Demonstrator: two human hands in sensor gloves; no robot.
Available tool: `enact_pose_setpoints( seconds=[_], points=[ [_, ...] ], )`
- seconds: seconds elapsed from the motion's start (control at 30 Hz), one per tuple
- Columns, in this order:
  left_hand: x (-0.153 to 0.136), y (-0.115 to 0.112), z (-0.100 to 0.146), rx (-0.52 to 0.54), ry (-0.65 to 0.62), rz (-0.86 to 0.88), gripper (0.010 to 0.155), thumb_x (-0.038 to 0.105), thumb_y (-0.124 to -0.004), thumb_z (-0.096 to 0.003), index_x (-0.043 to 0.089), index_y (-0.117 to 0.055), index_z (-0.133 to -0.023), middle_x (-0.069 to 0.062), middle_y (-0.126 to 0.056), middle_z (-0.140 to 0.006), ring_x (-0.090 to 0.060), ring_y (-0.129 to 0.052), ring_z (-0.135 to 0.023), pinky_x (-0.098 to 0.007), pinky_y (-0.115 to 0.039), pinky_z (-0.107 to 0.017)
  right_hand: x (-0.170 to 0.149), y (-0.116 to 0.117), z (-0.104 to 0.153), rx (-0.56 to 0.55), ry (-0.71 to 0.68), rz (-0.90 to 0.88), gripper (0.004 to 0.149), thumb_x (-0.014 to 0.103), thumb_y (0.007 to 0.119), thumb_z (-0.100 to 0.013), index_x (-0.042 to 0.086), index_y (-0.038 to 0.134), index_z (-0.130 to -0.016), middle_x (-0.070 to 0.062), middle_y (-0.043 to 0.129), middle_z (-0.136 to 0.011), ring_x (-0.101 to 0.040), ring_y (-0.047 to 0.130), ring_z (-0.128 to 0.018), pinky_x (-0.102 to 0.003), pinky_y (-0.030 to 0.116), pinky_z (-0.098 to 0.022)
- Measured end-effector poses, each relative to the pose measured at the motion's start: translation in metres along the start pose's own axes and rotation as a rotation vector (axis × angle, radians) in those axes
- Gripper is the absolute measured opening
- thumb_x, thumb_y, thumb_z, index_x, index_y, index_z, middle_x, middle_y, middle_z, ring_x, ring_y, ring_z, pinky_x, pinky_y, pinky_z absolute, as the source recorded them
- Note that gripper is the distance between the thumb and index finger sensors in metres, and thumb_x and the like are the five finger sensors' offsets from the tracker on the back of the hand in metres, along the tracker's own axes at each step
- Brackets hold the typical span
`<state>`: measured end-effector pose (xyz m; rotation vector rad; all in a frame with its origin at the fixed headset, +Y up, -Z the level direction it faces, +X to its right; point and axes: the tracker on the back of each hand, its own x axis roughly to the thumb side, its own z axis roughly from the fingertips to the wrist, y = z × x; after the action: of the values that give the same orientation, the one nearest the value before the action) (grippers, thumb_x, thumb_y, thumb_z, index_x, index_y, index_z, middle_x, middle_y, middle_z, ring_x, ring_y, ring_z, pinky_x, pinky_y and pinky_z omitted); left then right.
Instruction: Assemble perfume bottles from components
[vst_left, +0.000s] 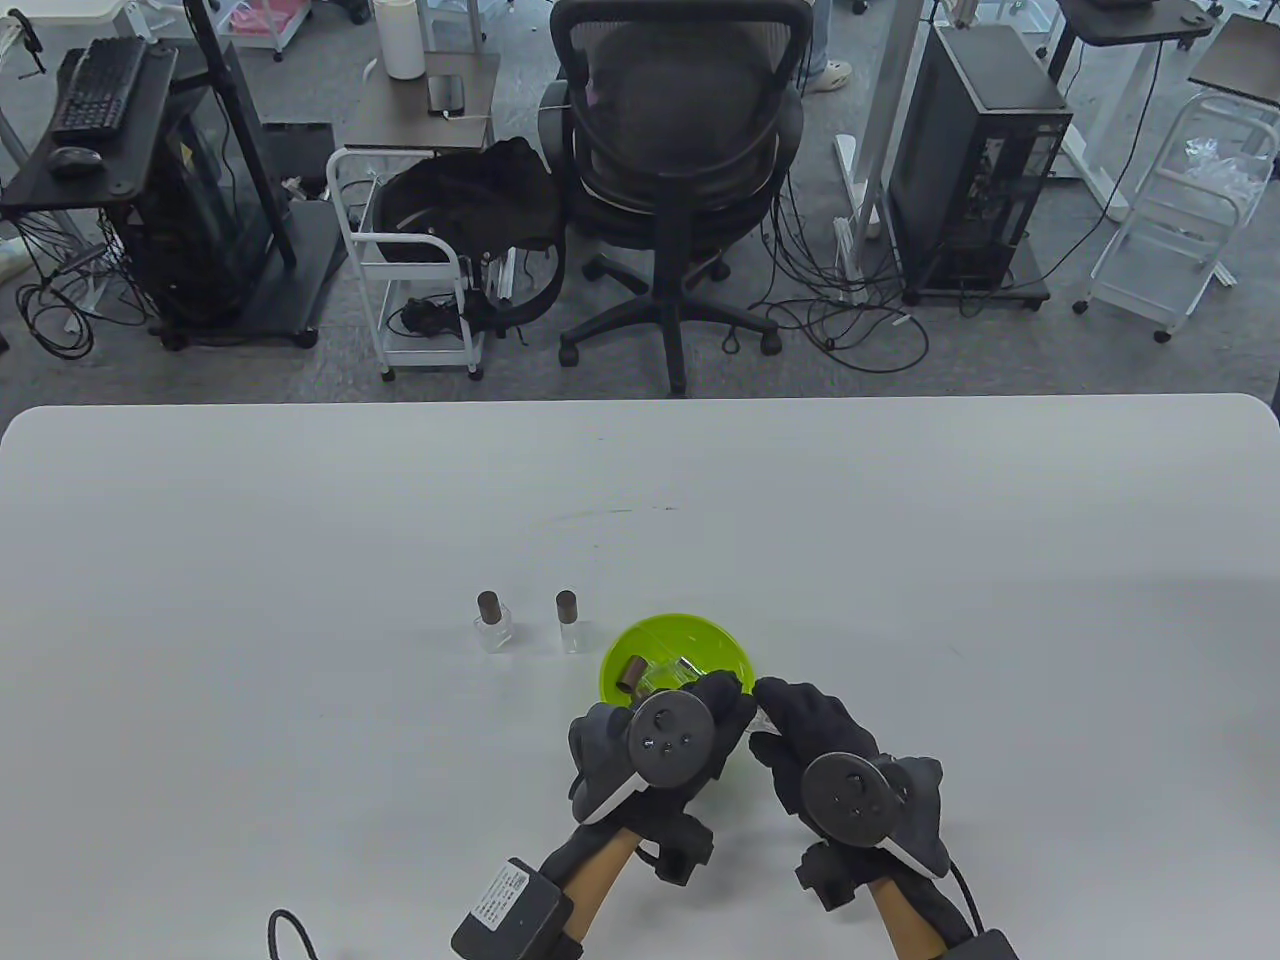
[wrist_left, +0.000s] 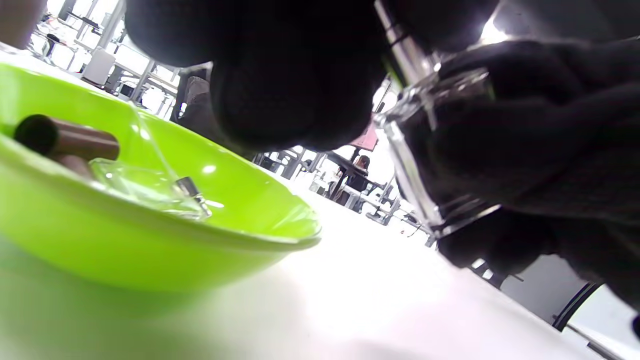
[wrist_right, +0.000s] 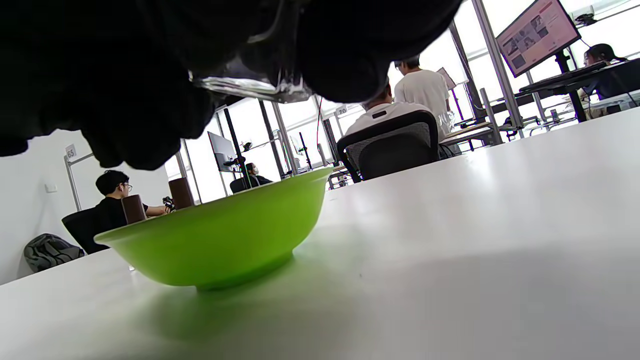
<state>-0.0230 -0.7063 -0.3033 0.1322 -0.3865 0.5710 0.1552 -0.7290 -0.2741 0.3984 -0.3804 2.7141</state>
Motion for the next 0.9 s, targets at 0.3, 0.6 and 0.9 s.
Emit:
enact_pose_setpoints(
  seconds=[0.3, 0.6, 0.9],
  points=[
    [0.001, 0.0016, 0.0001, -0.005, -0.06, 0.187, 0.043, 0.04, -0.068, -0.0559, 0.023, -0.065, -0.096, -0.009, -0.077, -0.104, -0.03, -0.09, -0.09, -0.039, -0.076, -0.071, -0.0034, -0.0028, 0.0008, -0.02, 0.011, -0.028, 0.054, 0.036, 0.068, -0.053, 0.017, 0.058, -0.103, -0.014, 0.076, -0.095, -0.022, 0.09, -0.07, -0.038, 0.081, -0.055],
    [0.0058, 0.0008, -0.0012, 0.003, 0.04, 0.011, 0.049, 0.042, -0.068, -0.0549, 0.023, -0.073, -0.1, -0.002, -0.091, -0.085, -0.026, -0.095, -0.071, -0.04, -0.076, -0.063, -0.0009, -0.0008, -0.0011, -0.029, 0.029, -0.018, 0.054, 0.036, 0.069, -0.054, 0.017, 0.058, -0.103, -0.015, 0.076, -0.095, -0.022, 0.089, -0.069, -0.038, 0.081, -0.055],
    [-0.0029, -0.0016, -0.0036, -0.066, -0.008, 0.186, 0.043, 0.044, -0.064, -0.0578, 0.023, -0.067, -0.096, -0.01, -0.076, -0.104, -0.034, -0.088, -0.092, -0.042, -0.074, -0.072, -0.0022, -0.0001, 0.0001, -0.007, 0.002, 0.013, 0.054, 0.036, 0.069, -0.053, 0.018, 0.058, -0.103, -0.014, 0.075, -0.096, -0.022, 0.089, -0.07, -0.039, 0.08, -0.056]
  ],
)
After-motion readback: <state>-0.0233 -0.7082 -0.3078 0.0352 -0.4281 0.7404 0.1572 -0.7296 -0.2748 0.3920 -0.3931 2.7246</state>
